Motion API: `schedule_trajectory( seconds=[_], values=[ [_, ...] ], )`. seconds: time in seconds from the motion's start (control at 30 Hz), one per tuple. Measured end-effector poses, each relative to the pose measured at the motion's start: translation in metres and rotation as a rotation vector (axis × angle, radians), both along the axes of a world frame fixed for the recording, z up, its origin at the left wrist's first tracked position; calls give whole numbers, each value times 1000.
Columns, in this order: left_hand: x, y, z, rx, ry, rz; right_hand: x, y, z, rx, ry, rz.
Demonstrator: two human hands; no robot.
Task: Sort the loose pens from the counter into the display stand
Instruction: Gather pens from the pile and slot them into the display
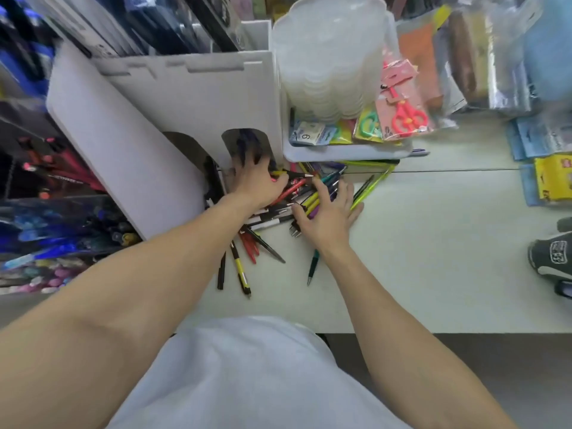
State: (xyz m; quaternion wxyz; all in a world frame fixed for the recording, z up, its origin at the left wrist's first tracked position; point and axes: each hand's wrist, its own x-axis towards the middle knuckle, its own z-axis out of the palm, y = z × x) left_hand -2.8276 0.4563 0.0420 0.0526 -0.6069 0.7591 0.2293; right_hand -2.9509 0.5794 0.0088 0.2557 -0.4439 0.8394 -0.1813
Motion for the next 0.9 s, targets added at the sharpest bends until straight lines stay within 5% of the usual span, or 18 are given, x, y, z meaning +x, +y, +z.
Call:
schedule_trajectory(
  seconds=[0.9],
  values=[
    [54, 80, 10, 59, 101, -145, 4, 59, 47, -182, -235, -1]
  ],
)
